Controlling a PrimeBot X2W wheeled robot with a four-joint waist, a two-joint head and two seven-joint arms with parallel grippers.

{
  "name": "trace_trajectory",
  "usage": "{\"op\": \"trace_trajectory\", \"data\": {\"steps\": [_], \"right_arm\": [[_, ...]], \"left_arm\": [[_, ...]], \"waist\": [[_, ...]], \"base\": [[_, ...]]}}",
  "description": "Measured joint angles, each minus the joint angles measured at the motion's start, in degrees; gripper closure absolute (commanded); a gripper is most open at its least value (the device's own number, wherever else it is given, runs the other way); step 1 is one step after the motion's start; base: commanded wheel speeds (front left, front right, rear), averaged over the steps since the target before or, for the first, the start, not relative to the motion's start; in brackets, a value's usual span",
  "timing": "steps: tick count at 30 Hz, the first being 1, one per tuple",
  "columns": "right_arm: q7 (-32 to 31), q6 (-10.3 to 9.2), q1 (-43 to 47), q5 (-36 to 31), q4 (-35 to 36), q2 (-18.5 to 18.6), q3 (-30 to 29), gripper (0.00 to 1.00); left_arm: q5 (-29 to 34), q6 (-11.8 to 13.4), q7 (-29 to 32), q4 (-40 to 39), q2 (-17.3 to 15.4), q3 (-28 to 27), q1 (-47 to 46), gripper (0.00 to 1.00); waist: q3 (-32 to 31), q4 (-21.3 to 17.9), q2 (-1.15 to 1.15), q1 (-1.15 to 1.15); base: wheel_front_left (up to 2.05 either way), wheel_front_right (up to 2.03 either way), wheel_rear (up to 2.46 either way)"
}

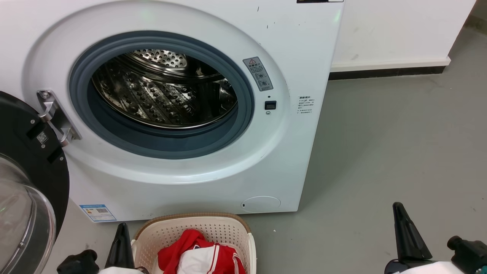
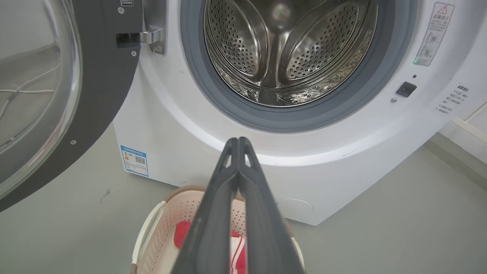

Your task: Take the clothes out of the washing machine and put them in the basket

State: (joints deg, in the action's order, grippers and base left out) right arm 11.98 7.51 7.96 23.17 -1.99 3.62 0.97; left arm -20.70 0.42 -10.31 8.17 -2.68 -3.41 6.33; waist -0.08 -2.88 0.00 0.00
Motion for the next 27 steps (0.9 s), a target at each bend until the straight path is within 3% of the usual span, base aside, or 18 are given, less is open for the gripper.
{"op": "trace_trajectory", "data": {"steps": [27], "right_arm": [[-4.98,-0.01,-4.57,25.41,-4.04,0.92,-0.69,1.00]], "left_arm": [[-24.81,-2.68,5.69,2.01,-0.02,-0.94,-4.25,1.00]], "waist": [[0.07,0.70,0.00,0.00]], "base": [[0.00,0.00,0.00]]}}
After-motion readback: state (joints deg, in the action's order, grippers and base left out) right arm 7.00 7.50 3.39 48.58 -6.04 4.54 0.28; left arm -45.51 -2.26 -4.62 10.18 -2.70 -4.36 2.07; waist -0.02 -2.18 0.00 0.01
